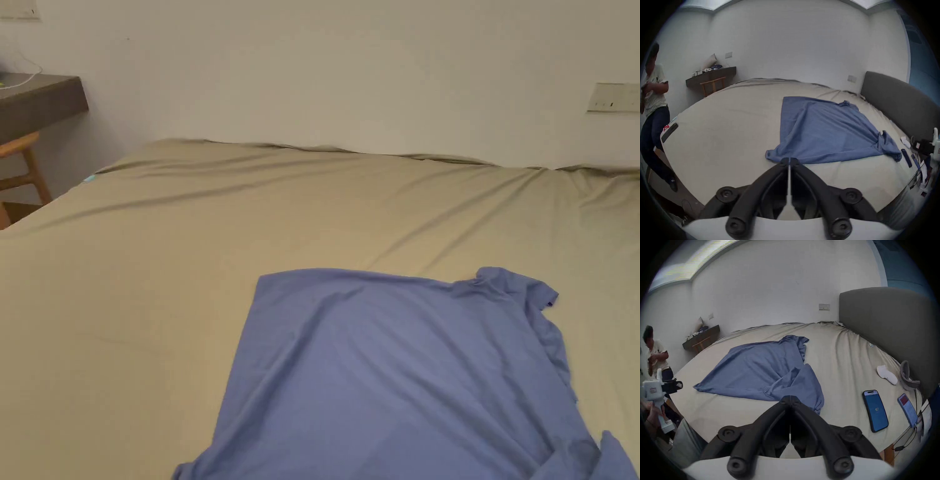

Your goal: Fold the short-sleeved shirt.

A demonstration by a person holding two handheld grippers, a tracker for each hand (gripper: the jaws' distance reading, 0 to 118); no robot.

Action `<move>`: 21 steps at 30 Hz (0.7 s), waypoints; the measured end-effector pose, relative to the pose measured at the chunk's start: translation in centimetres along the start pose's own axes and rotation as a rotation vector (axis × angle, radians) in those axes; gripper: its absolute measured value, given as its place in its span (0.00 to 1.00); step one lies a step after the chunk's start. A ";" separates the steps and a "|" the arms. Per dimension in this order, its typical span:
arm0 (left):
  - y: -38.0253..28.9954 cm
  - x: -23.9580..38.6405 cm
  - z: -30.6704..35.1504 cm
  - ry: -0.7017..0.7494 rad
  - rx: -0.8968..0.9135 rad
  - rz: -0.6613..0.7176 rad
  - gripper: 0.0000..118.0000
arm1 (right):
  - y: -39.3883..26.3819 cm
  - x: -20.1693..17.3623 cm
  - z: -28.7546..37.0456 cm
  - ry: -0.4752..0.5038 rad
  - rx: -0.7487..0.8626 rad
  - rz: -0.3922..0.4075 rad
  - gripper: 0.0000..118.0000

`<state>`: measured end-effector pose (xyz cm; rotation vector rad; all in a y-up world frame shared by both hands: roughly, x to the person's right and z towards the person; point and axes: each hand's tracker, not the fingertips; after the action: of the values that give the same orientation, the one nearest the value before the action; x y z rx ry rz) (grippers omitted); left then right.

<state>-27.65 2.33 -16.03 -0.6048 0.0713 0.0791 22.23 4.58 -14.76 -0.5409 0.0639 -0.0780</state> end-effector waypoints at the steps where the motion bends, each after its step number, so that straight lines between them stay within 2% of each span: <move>1: 0.2 -0.5 -0.9 0.004 -0.028 -0.012 0.65 | 0.2 0.1 0.0 0.003 -0.001 -0.003 0.02; 2: 0.2 -1.0 -3.0 0.015 -0.066 -0.014 0.85 | 0.5 0.2 0.0 0.004 -0.002 -0.003 0.02; 3: 0.2 -1.5 -4.3 0.004 -0.132 -0.017 0.85 | 0.6 0.2 0.1 0.000 0.001 0.000 0.02; 6: 0.6 -2.1 -7.1 -0.068 -0.139 0.000 0.85 | 1.1 0.6 0.3 -0.006 0.008 0.010 0.02; 10: 1.1 -1.5 -10.7 -0.031 -0.166 -0.063 0.85 | 1.2 1.3 0.0 -0.012 -0.008 -0.002 0.02; 13: 1.2 -1.9 -13.2 -0.049 -0.238 -0.032 0.84 | 1.1 2.0 -1.1 -0.026 -0.038 -0.018 0.02; 14: 1.5 -1.4 -13.9 -0.062 -0.252 -0.010 0.78 | 1.2 2.4 -1.7 -0.030 -0.042 -0.022 0.02; 15: 1.6 -1.5 -14.2 -0.069 -0.252 0.004 0.54 | 1.2 2.8 -2.4 -0.031 -0.047 -0.025 0.02; 16: 1.6 -1.6 -14.4 -0.066 -0.245 0.008 0.23 | 1.2 3.2 -3.2 -0.036 -0.060 -0.026 0.03; 17: 1.8 -1.2 -14.3 -0.035 -0.255 -0.001 0.08 | 1.4 3.7 -4.4 -0.027 -0.092 -0.019 0.14; 18: 2.1 -0.7 -13.9 -0.062 -0.253 0.016 0.08 | 1.4 4.1 -5.6 -0.026 -0.129 0.002 0.51; 19: 2.2 -0.8 -13.8 -0.080 -0.254 0.038 0.08 | 1.4 4.4 -6.9 -0.020 -0.169 0.009 0.80; 20: 2.2 -0.8 -13.8 -0.076 -0.250 0.036 0.08 | 1.1 4.8 -8.9 -0.002 -0.232 0.019 0.92; 21: 2.2 -0.9 -13.7 -0.077 -0.247 0.035 0.08 | 0.9 5.0 -10.2 0.035 -0.259 0.027 0.90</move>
<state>-29.36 -3.75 -28.44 -0.8468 -0.0027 0.1468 26.44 -0.29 -24.13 -0.7977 0.1167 -0.0529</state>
